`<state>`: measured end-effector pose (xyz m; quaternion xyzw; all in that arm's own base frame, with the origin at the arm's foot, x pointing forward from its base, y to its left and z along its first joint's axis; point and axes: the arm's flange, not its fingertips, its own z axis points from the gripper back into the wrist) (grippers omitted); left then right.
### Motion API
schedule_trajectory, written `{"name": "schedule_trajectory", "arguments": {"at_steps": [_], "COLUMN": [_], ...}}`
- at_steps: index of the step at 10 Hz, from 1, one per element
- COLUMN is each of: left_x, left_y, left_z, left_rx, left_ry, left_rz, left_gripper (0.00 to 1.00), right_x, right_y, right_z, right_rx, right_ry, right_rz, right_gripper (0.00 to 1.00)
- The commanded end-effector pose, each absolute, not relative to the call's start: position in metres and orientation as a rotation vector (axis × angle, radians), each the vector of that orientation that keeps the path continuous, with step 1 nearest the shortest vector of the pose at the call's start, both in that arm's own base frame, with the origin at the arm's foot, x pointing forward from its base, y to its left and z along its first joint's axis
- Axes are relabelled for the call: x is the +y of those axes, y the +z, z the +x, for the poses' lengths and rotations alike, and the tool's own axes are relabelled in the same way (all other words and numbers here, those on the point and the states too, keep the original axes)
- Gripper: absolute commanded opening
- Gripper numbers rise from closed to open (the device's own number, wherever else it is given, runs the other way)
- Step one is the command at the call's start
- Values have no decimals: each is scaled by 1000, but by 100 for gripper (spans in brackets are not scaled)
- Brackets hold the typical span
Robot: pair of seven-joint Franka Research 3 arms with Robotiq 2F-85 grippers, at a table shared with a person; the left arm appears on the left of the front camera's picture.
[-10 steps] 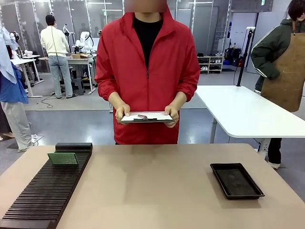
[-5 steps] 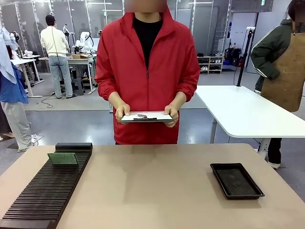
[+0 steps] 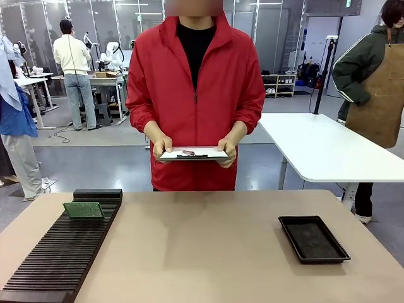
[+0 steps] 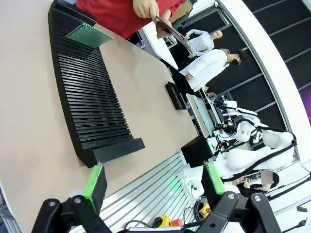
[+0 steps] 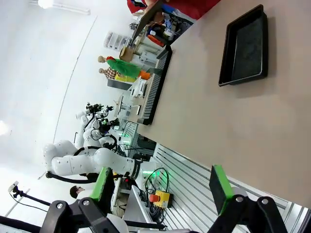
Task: Inspect the PCB.
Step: Pick up the Blank PCB and present it to the human.
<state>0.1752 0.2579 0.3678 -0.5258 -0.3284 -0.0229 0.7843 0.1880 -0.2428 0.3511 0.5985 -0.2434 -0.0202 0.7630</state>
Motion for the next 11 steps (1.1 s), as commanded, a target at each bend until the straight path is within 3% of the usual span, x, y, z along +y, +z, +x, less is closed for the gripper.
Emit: {"name": "schedule_trajectory", "arguments": {"at_steps": [1,3,5,8,10,11], "left_x": [258,206,159,87,33,9], "left_y": [368,434,483,513,511,504], "left_z": [175,190,228,289,334,349], "left_rx": [-710,-723,-691,-638,-567,-543], "left_ry": [-50,-220,-344,-544,-660,-725], "left_rz": [-1134,-741,-501,-187,120,186], "left_gripper": [100,100,100,100,100,100], "right_x": [-243,-243,-243,-243,-243,-243], "right_y": [353,353,353,353,353,353], "right_z": [187,187,187,187,187,187], "right_rx": [-538,-538,-538,-538,-538,-538], "right_ry": [-39,-39,-39,-39,-39,-39], "right_rz": [1308,1308,1308,1308,1308,1308], "right_gripper": [100,100,100,100,100,100]}}
